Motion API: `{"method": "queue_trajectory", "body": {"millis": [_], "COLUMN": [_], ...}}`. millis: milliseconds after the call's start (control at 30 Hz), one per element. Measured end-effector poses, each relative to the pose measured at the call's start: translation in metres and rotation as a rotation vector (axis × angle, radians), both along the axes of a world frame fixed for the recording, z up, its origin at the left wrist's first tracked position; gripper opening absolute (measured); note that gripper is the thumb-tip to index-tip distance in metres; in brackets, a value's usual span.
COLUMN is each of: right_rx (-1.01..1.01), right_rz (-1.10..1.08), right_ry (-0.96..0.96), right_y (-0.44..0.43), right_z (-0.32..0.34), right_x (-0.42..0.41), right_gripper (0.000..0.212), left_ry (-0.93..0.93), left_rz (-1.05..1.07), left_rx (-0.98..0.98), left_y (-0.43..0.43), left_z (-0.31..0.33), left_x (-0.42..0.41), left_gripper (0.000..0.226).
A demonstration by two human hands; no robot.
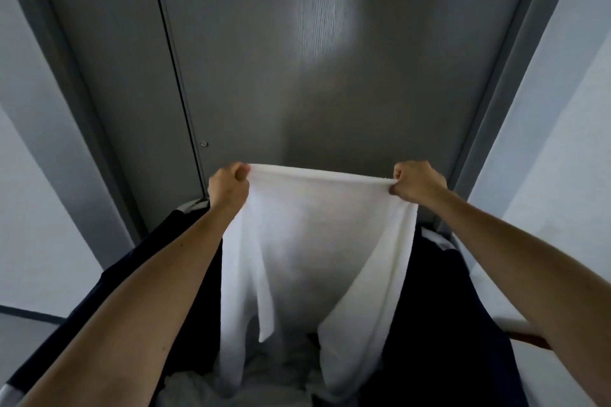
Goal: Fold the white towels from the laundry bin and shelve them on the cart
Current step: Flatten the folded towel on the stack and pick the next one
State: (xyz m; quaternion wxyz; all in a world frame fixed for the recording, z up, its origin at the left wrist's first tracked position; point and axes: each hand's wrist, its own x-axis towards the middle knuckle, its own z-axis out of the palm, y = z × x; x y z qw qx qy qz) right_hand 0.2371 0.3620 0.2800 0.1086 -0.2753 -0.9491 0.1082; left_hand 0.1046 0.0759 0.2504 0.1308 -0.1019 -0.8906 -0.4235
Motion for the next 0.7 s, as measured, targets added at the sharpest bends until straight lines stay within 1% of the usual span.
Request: {"method": "queue_trajectory", "body": {"millis": [67, 133, 200, 267, 333, 367, 433, 500, 533, 567, 633, 667, 700], "right_rx": [0.021, 0.013, -0.047, -0.150, -0.282, -0.324, -0.368, -0.473, -0.530, -0.551, -0.471, -0.453, -0.456], "right_rz": [-0.032, -0.050, -0.058, -0.023, 0.100, 0.194, 0.375, 0.455, 0.471, 0.491, 0.533, 0.540, 0.535], "right_ry": [0.020, 0.044, 0.073, 0.160, 0.220, 0.196, 0.082, 0.029, 0.030, 0.032, 0.028, 0.043, 0.065], "right_y": [0.001, 0.008, 0.014, 0.006, -0.017, -0.031, -0.059, -0.079, -0.083, -0.086, -0.089, -0.091, -0.092], "right_z": [0.005, 0.015, 0.022, 0.023, 0.015, 0.010, 0.001, -0.003, -0.005, -0.006, -0.009, -0.011, -0.011], "right_x": [-0.001, -0.001, -0.001, -0.003, -0.009, -0.013, -0.018, -0.022, -0.024, -0.027, -0.029, -0.029, -0.029], "right_gripper": [0.007, 0.004, 0.008, 0.007, 0.008, 0.016, 0.041, 0.060, 0.063, 0.061, 0.049, 0.048, 0.053], "left_ry": [0.006, -0.035, -0.125, -0.219, -0.271, -0.277, -0.259, -0.225, -0.228, -0.243, -0.254, -0.248, -0.243], "left_rz": [0.032, 0.065, 0.067, 0.026, -0.063, -0.139, -0.325, -0.511, -0.571, -0.612, -0.648, -0.660, -0.672], "left_rx": [0.031, 0.085, 0.129, 0.180, 0.244, 0.268, 0.254, 0.207, 0.200, 0.208, 0.224, 0.213, 0.199], "left_y": [-0.002, -0.006, -0.009, -0.005, 0.007, 0.016, 0.031, 0.040, 0.044, 0.046, 0.050, 0.051, 0.052], "left_z": [0.004, 0.006, 0.007, 0.003, -0.005, -0.007, -0.007, -0.005, -0.004, -0.004, -0.009, -0.011, -0.013], "left_x": [-0.006, -0.014, -0.016, -0.017, -0.011, -0.006, 0.007, 0.016, 0.019, 0.022, 0.025, 0.028, 0.029], "left_gripper": [0.027, 0.027, 0.029, 0.032, 0.032, 0.029, 0.024, 0.028, 0.029, 0.030, 0.027, 0.026, 0.027]}}
